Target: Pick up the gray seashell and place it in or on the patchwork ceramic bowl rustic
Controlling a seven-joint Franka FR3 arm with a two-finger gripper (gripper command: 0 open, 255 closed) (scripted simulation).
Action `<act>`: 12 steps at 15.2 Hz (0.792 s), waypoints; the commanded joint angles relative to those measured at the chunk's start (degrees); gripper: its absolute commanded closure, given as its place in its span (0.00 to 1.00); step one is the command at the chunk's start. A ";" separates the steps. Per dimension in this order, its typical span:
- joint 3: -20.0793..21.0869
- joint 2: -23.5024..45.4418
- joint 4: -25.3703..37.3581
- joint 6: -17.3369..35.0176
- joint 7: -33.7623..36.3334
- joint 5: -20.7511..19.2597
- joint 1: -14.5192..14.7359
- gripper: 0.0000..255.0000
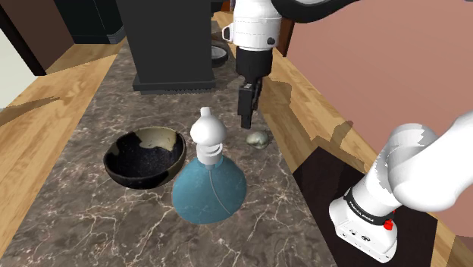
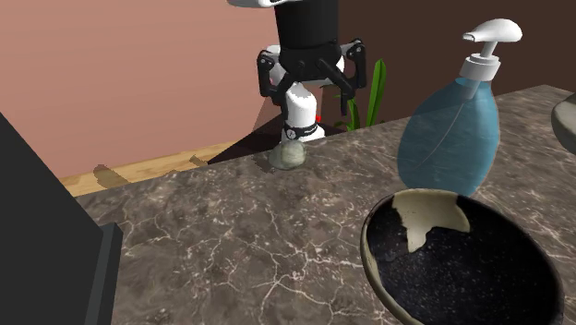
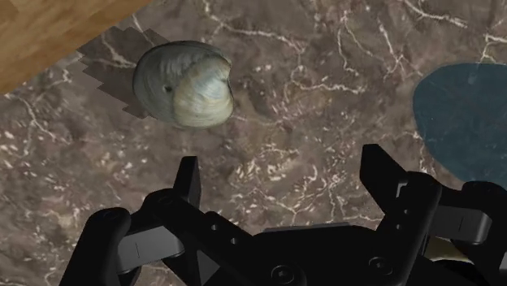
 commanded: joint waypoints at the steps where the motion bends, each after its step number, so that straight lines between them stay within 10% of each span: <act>1: -0.22 -1.17 -2.65 -0.31 -4.33 -0.90 0.81 0.00; 12: 0.49 -1.41 -8.58 5.42 -4.55 -0.24 1.24 0.00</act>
